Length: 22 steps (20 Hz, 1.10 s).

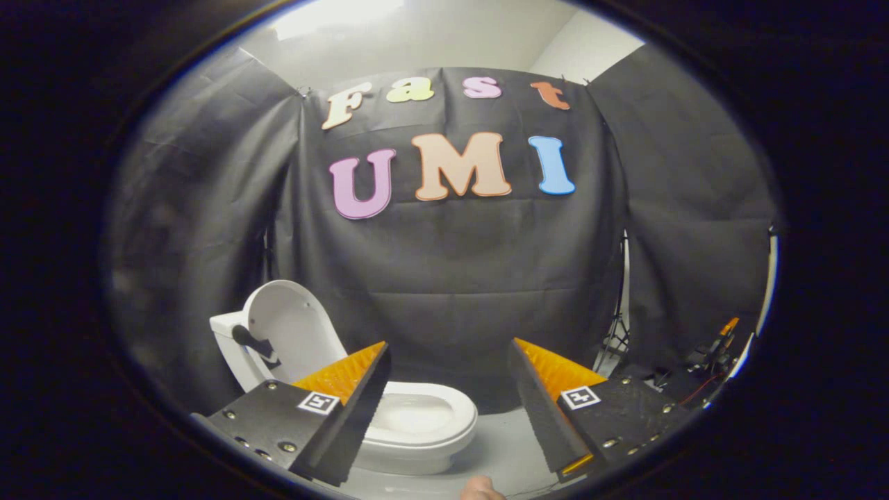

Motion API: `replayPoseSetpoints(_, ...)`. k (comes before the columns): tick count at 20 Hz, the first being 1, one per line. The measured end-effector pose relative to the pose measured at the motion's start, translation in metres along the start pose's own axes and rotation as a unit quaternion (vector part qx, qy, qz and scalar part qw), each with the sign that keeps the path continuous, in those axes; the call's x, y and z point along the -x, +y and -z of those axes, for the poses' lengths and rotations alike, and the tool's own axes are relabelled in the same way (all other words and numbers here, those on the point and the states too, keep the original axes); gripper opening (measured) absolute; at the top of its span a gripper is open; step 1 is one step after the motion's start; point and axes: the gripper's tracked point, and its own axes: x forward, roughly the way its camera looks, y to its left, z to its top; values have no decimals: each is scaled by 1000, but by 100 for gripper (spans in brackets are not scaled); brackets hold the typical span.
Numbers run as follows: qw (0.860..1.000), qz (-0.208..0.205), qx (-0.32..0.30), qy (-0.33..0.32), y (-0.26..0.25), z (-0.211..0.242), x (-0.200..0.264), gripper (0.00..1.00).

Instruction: Open the toilet lid.

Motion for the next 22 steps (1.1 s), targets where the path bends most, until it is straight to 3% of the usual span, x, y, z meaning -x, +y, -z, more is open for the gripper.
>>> replayPoseSetpoints(7,999,12,-24,19,-29,19,-3,100)
replayPoseSetpoints(22,999,18,-18,23,-27,25,-9,100)
